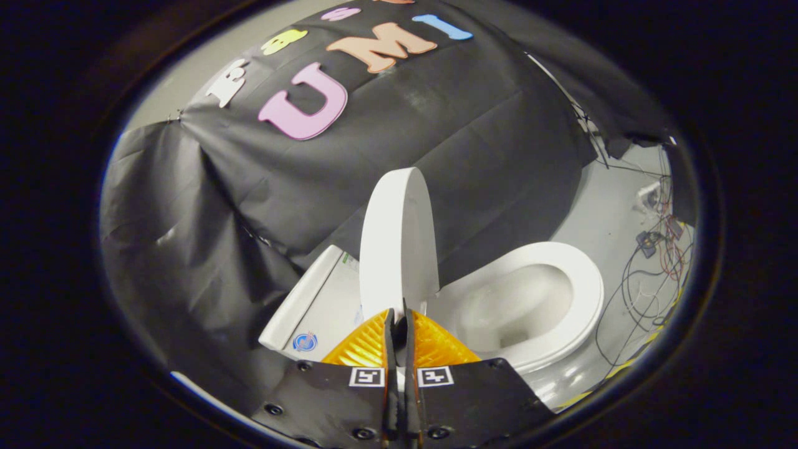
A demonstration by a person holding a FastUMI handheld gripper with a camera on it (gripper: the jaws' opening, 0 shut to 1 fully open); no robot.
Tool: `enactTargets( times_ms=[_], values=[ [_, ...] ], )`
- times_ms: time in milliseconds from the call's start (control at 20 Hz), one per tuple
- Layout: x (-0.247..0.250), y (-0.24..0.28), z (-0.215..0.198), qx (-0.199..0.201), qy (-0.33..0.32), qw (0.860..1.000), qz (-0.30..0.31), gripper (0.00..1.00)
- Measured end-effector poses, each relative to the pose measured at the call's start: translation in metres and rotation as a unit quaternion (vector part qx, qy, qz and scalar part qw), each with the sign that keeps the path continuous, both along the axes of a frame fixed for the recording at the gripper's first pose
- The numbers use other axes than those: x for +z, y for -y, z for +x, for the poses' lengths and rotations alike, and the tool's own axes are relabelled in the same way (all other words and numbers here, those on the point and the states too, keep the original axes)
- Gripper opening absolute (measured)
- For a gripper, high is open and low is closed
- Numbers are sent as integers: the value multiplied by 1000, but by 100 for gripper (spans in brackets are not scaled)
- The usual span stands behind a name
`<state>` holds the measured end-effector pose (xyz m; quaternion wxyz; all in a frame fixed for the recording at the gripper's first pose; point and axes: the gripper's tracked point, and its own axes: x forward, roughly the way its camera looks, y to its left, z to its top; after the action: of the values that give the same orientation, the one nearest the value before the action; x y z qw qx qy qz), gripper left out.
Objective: Open the toilet lid.
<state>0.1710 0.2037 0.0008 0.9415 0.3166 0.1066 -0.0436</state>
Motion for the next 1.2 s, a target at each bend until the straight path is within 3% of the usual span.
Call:
enactTargets(
  times_ms=[950,1200],
  values=[
    [31,-81,32,60,3,995,-81,5],
    [36,-103,43,66,19,995,-76,5]
  ],
)
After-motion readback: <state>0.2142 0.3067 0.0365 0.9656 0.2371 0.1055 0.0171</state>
